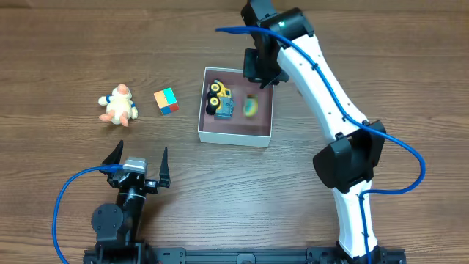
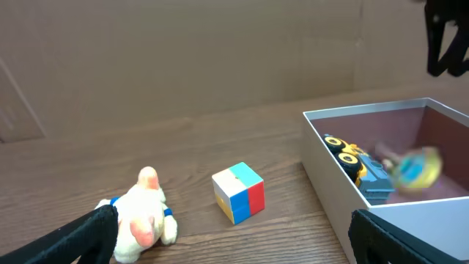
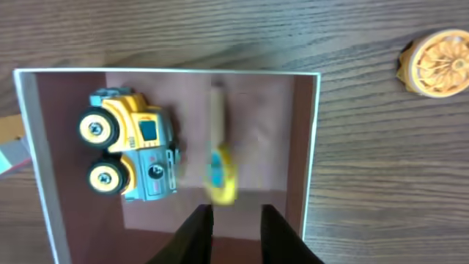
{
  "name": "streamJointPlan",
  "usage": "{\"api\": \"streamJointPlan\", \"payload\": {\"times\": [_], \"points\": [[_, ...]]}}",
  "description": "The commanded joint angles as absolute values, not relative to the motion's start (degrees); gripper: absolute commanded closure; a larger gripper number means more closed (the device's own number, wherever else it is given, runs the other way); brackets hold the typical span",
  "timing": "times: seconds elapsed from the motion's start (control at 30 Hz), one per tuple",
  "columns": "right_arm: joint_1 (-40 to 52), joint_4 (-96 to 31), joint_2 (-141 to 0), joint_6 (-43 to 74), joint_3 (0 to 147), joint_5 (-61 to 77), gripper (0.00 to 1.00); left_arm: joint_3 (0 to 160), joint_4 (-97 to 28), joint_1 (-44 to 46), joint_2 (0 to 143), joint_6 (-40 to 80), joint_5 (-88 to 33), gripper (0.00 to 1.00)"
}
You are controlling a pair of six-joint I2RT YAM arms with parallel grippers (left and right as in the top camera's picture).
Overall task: Pack container
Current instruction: 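Carry the handled toy into the box and release it, then reach the right gripper to the yellow gear wheel and grasp it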
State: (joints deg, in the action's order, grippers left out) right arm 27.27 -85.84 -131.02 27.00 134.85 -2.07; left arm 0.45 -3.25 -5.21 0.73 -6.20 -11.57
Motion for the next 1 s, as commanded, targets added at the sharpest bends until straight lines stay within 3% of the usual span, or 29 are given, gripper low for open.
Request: {"api": "streamJointPlan", "payload": {"times": [0.0,0.1,0.13,0.17,0.2,0.23,0.47,0.97], "points": [[27.2,-84.27,-131.79,26.96,132.22,-3.44,0.83,0.27,-3.18,-5.13,0.25,-6.66,-11.46,0.0],[25.1,-83.9,-131.31,26.98,133.58,-3.4,0.69,0.27,-3.18,-5.13,0.25,-6.66,-11.44,0.0],[23.86,-84.51,-131.22,26.98,134.67,-3.4,0.6,0.27,-3.18,-5.13,0.25,-6.66,-11.44,0.0],[21.08,-86.11,-130.93,26.96,136.33,-3.4,0.3,0.27,-3.18,-5.13,0.25,-6.66,-11.46,0.0],[18.87,-87.09,-130.85,26.92,136.68,-3.4,0.09,0.27,-3.18,-5.13,0.25,-6.66,-11.44,0.0],[17.67,-87.5,-130.82,26.87,136.66,-3.4,0.0,0.27,-3.18,-5.13,0.25,-6.66,-11.44,0.0],[6.07,-86.56,-132.05,19.66,135.11,1.08,0.0,0.27,-3.18,-5.13,0.25,-6.66,-11.44,0.0],[6.76,-71.2,-132.27,16.14,116.18,0.47,0.0,0.27,-3.18,-5.13,0.25,-6.66,-11.46,0.0]]}}
